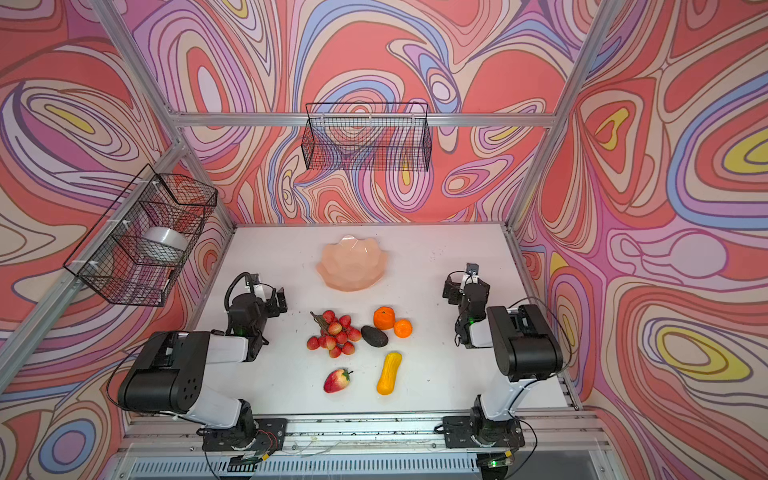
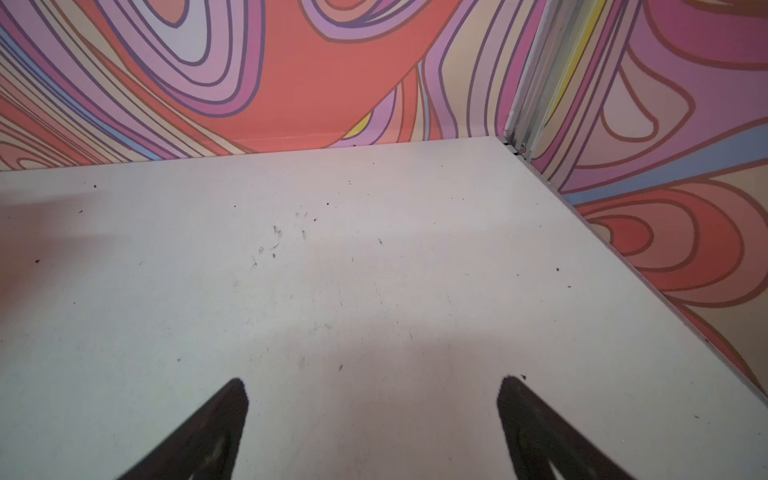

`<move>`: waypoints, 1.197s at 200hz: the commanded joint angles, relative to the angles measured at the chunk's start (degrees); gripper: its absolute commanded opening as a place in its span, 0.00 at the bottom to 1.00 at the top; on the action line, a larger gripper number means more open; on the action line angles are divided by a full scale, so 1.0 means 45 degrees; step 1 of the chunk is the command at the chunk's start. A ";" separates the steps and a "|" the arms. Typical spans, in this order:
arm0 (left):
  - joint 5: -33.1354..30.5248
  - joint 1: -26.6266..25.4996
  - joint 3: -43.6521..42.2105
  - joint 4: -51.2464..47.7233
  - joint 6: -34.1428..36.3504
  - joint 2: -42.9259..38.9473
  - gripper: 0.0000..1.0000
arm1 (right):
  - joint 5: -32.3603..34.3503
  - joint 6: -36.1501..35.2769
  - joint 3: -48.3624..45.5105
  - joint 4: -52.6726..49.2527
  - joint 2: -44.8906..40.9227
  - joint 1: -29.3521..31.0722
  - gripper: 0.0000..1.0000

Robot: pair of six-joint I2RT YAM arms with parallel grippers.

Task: Place and organize the fake fruits in the fruit bowl
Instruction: 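Raise both arms from rest and move grippers toward the fruits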

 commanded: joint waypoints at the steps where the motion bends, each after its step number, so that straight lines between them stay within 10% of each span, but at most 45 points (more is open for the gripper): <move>1: 0.0083 0.0051 0.0099 0.0263 0.0077 0.0092 1.00 | -0.0198 0.0005 0.0111 -0.0016 -0.0092 -0.0066 0.98; 189: 0.0002 0.0020 0.0120 0.0235 0.0135 -0.0001 0.99 | -0.0096 -0.0046 0.0024 0.0138 -0.0149 -0.0078 0.98; 216: -0.1193 0.0012 0.1725 -0.5301 -0.0787 -0.2512 1.00 | 0.0349 -0.0048 0.1083 -0.3665 -0.2608 0.0195 0.98; 239: -0.1259 0.0028 0.4258 -1.1191 -0.3242 -0.4928 1.00 | 0.1728 0.4883 0.3563 -0.9146 -0.4449 0.0213 0.98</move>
